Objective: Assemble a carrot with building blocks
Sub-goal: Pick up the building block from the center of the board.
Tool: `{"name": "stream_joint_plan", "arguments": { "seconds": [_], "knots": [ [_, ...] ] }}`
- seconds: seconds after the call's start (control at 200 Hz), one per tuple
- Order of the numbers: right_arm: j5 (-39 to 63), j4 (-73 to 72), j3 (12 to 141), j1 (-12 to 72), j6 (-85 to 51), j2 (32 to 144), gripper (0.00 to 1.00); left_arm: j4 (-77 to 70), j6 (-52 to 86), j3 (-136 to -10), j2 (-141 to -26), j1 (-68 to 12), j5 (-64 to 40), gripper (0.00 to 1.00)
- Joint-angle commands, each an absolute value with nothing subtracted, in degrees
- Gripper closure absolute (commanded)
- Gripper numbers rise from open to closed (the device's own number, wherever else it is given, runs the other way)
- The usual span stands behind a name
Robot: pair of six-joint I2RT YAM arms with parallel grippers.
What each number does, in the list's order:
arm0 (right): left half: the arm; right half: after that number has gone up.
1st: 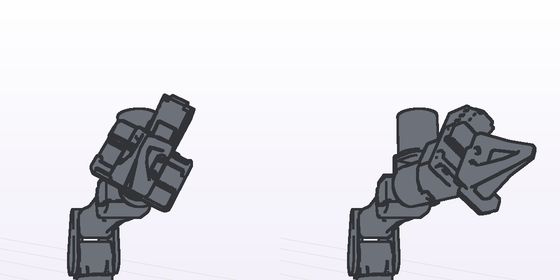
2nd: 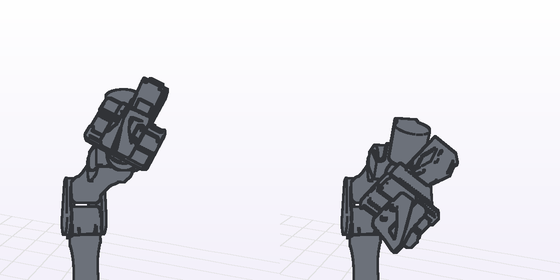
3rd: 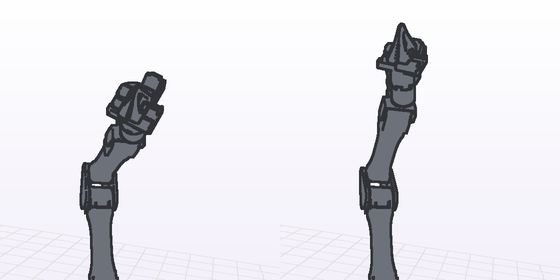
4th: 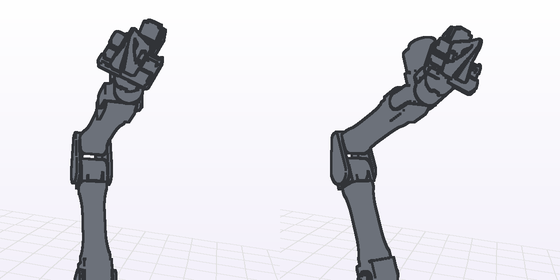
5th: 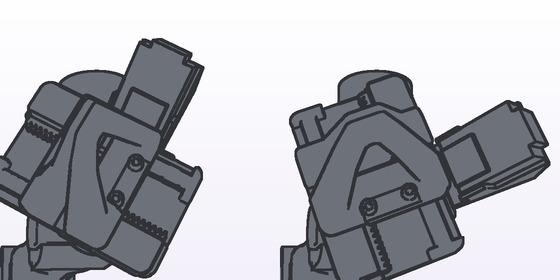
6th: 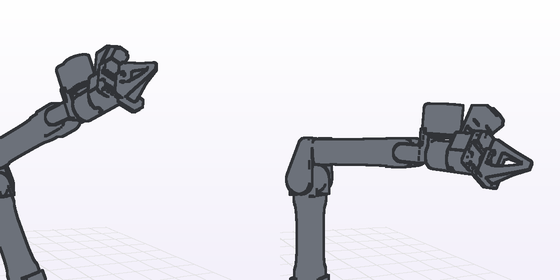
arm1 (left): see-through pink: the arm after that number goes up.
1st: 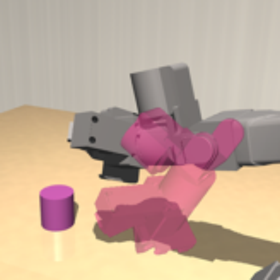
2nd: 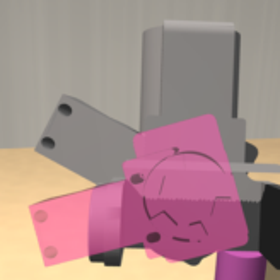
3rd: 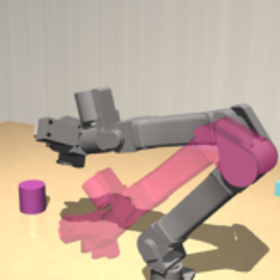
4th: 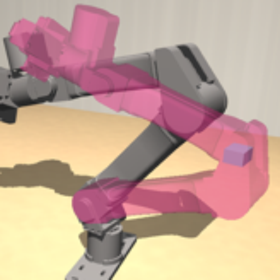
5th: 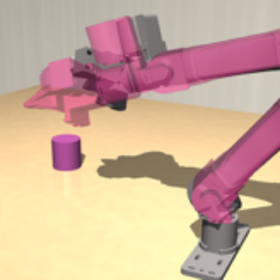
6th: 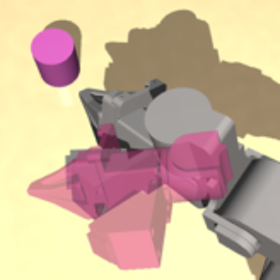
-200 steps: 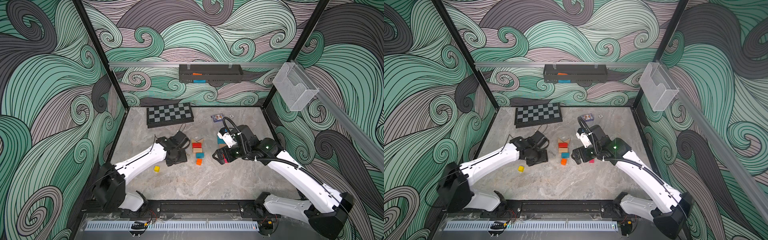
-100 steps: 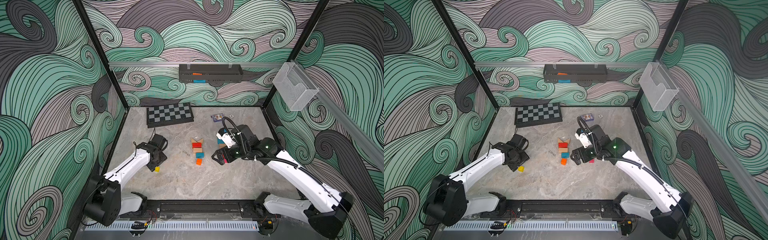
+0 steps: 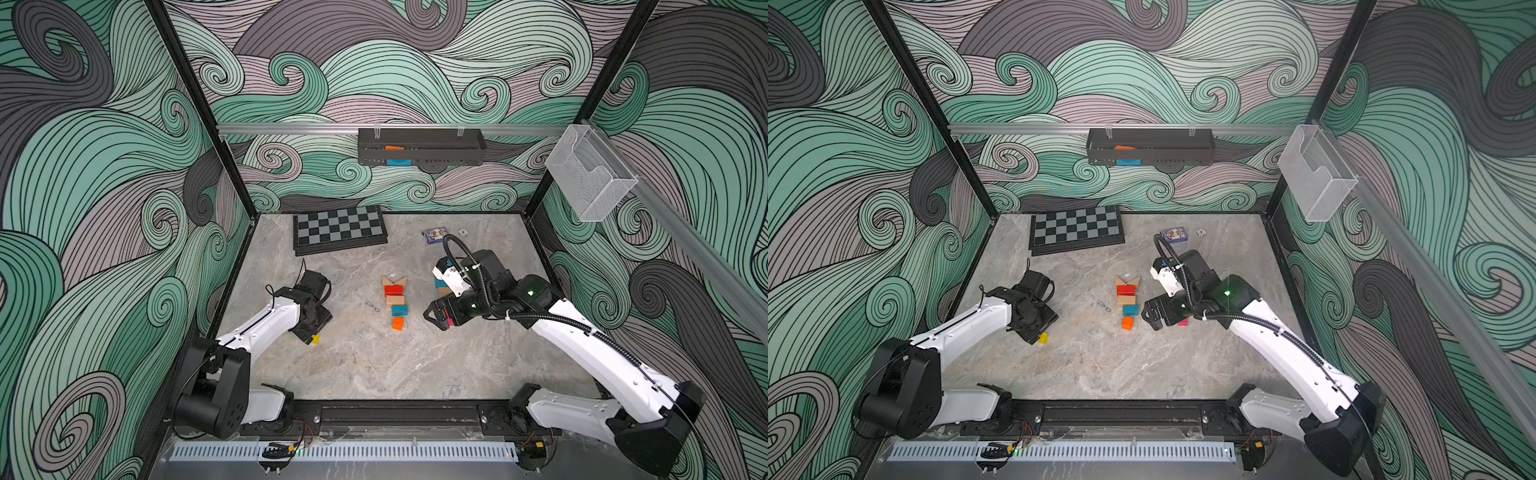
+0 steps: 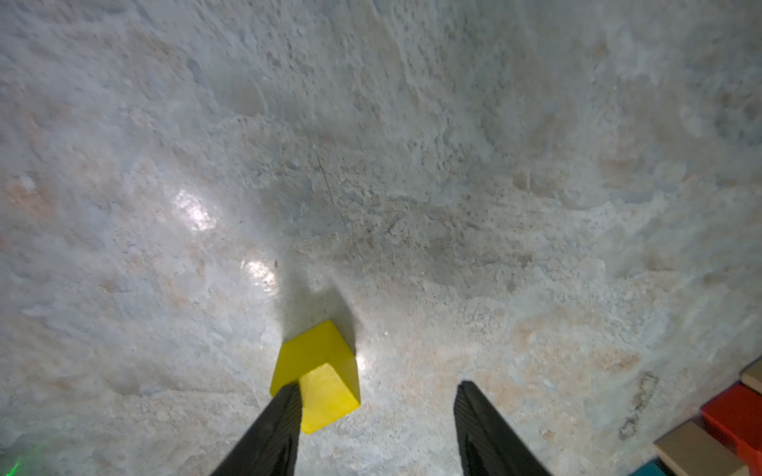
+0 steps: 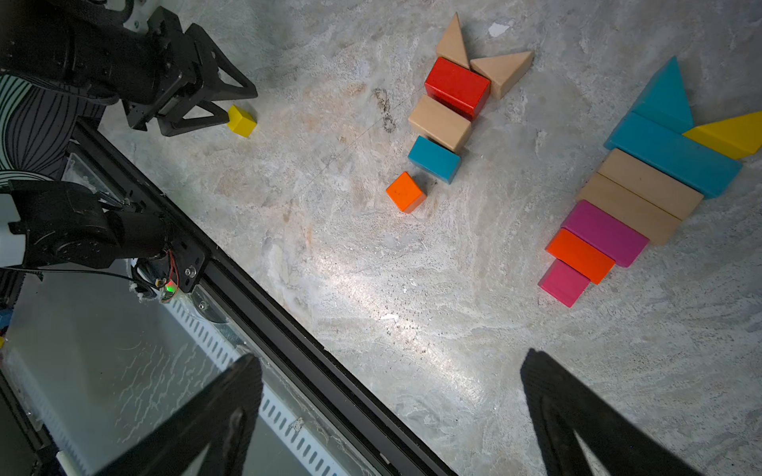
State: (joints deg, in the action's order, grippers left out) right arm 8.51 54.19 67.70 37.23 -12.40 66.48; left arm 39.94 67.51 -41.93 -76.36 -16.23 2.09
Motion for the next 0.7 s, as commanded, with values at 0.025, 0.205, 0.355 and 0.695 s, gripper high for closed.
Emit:
{"name": "stream_joint_plan", "arguments": {
  "seconds": [0.025, 0.205, 0.355, 0.695],
  "knots": [
    [9.8, 53.7, 67.4, 36.8, -11.4, 67.0, 0.01, 42.5, 68.3, -41.1, -76.6, -16.0, 0.9, 0.42],
    [10.2, 53.1, 67.6, 36.9, -11.4, 67.2, 0.01, 46.5, 66.8, -44.9, -73.6, -16.1, 4.3, 0.42],
    [10.2, 52.9, 67.8, 36.8, -11.3, 67.6, 0.01, 48.6, 67.4, -45.8, -72.1, -16.0, 4.7, 0.4],
    [10.7, 52.3, 67.4, 36.8, -11.5, 68.0, 0.02, 44.3, 72.1, -39.2, -71.5, -16.0, 2.4, 0.39]
  ]
}}
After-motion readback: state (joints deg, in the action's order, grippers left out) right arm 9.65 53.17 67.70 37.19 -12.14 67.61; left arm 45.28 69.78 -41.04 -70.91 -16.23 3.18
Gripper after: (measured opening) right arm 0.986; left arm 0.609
